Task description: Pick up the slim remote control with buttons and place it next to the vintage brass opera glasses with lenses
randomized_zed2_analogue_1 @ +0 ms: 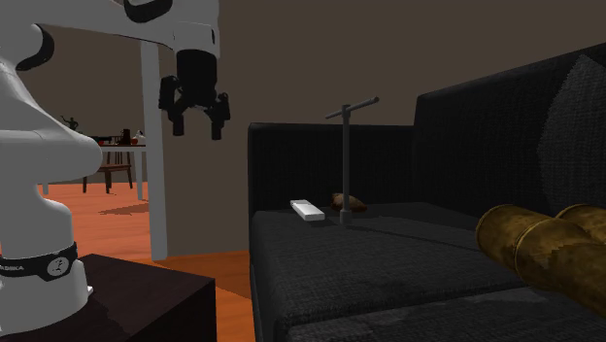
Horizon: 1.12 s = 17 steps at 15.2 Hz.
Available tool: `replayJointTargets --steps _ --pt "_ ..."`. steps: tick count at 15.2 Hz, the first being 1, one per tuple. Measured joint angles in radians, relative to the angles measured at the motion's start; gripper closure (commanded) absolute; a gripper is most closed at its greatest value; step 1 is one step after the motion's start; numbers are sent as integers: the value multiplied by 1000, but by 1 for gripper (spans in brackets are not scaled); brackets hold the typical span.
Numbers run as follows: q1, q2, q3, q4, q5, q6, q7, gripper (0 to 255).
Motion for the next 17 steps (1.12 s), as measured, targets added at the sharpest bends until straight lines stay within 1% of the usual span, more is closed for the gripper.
replayJointTargets --steps 3,6,9,13,17 --pt "1 35 71 -1 41 36 118 0" --pt "-5 111 162 19 77 96 252 0" --pt "-18 184 242 43 96 148 377 0" --pt "-52 309 348 97 88 222 549 0" --pt "-92 458 460 179 33 278 749 0"
